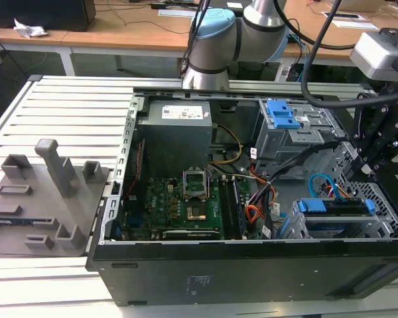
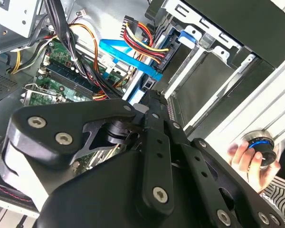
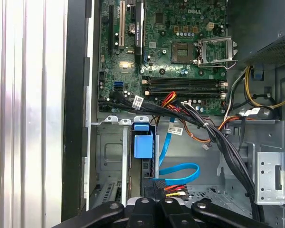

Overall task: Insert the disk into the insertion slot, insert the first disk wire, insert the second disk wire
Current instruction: 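Insert the second disk wire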

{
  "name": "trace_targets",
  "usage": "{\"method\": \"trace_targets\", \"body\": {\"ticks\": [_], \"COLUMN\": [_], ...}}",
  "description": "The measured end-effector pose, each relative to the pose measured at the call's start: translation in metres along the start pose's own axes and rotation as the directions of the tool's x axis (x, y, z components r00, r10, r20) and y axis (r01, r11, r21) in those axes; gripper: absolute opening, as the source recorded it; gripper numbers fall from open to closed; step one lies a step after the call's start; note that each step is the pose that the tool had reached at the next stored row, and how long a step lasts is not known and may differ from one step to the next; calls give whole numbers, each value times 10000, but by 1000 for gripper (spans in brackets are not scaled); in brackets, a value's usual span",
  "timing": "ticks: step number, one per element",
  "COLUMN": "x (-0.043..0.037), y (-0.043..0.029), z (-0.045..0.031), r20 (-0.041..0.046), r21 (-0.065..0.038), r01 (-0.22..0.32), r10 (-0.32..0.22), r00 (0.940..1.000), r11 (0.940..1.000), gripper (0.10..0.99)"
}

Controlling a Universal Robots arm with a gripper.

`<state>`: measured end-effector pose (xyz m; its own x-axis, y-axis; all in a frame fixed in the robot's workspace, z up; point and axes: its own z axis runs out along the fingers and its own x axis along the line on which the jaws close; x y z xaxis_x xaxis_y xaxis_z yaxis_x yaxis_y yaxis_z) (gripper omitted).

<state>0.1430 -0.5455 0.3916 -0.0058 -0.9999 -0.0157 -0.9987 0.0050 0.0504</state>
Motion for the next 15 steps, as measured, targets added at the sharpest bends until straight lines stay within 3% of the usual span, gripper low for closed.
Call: {"method": "trace_targets", "body": {"ticks": [6, 15], "x": [1, 2], "y": [20, 41], "z": [100, 113], "r20": [-1, -1], "r21": [0, 0], "r01": [-1, 1], "r10": [1, -1], "r00": [10000, 10000], "r11": [10000, 10000], "gripper": [106, 106]}}
